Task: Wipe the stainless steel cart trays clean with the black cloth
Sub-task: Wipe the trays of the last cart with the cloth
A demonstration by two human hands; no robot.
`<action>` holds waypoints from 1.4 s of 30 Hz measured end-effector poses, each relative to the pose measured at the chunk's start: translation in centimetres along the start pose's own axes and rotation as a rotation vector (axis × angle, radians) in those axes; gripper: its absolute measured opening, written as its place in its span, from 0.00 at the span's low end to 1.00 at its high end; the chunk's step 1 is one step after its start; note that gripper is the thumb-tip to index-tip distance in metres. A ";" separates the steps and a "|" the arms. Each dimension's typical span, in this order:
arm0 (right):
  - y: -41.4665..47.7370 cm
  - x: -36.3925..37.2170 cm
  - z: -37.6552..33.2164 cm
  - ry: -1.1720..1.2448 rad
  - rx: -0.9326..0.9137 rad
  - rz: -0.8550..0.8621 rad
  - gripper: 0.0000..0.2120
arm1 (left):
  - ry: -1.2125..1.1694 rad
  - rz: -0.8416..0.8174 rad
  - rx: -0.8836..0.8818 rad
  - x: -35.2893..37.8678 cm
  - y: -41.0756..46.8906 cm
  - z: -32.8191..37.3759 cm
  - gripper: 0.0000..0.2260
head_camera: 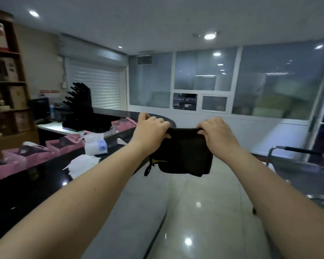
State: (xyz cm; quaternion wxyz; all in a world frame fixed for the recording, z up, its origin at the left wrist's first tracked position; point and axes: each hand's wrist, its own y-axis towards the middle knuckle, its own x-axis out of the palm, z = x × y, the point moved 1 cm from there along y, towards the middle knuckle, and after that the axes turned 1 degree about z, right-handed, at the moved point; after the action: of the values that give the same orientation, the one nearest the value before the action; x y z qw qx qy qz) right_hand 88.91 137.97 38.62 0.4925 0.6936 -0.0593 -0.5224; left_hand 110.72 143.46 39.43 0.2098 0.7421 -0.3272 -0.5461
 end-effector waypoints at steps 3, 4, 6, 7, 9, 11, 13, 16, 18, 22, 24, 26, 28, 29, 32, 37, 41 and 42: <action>0.4 1.2 3.6 -0.111 0.114 0.033 0.08 | -0.070 0.066 0.098 4.3 5.3 1.2 0.12; 0.5 1.3 4.9 -0.159 0.142 0.041 0.08 | -0.113 0.082 0.122 5.5 7.0 2.0 0.12; 0.1 1.1 7.5 -0.264 0.207 0.025 0.06 | -0.202 0.089 0.183 7.7 10.2 4.2 0.12; -0.3 0.8 8.8 -0.318 0.242 0.001 0.06 | -0.244 0.090 0.218 8.7 11.7 5.6 0.12; -1.4 0.1 11.0 -0.428 0.302 -0.044 0.05 | -0.344 0.094 0.274 10.5 14.3 8.6 0.12; -3.0 -0.9 13.3 -0.560 0.365 -0.040 0.02 | -0.483 0.110 0.317 12.0 16.7 12.0 0.11; -4.9 -2.0 15.6 -0.685 0.462 -0.044 0.02 | -0.622 0.121 0.361 13.0 18.8 16.1 0.11; -7.8 -4.4 19.9 -0.807 0.581 -0.066 0.05 | -0.766 0.136 0.462 13.8 21.8 22.8 0.11; -9.5 -6.4 22.7 -0.879 0.633 -0.077 0.07 | -0.844 0.188 0.534 13.9 23.9 27.3 0.10; -12.4 -9.8 27.8 -0.946 0.736 -0.095 0.10 | -0.939 0.240 0.649 13.6 27.4 35.6 0.10; -13.4 -11.1 30.0 -1.009 0.772 -0.116 0.10 | -0.959 0.243 0.699 13.4 28.9 39.1 0.10; -14.2 -11.9 31.8 -1.033 0.837 -0.131 0.09 | -0.992 0.226 0.748 13.4 30.1 42.4 0.09; -15.3 -12.2 33.2 -1.036 0.909 -0.127 0.08 | -1.041 0.203 0.788 13.9 31.0 45.6 0.09; -16.0 -12.1 33.8 -1.038 0.946 -0.132 0.08 | -1.068 0.182 0.809 14.3 31.3 47.2 0.09; -19.0 -11.1 35.8 -1.055 1.041 -0.179 0.09 | -1.108 0.128 0.907 16.3 31.7 52.0 0.10; -23.9 -7.7 37.3 -1.087 1.243 -0.161 0.09 | -1.194 0.103 1.107 20.2 31.3 59.1 0.09; -27.2 -3.8 37.2 -1.083 1.438 -0.107 0.09 | -1.270 0.054 1.270 23.2 29.8 63.3 0.08; -28.0 -2.8 37.0 -1.084 1.491 -0.093 0.09 | -1.281 0.052 1.310 24.0 29.3 64.2 0.08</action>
State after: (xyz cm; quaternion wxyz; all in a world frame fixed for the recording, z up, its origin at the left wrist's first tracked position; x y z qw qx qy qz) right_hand 46.60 130.83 20.79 -0.1981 0.4935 -0.5751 -0.6217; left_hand 46.93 108.84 22.64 -0.4623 0.2602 -0.6420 -0.5535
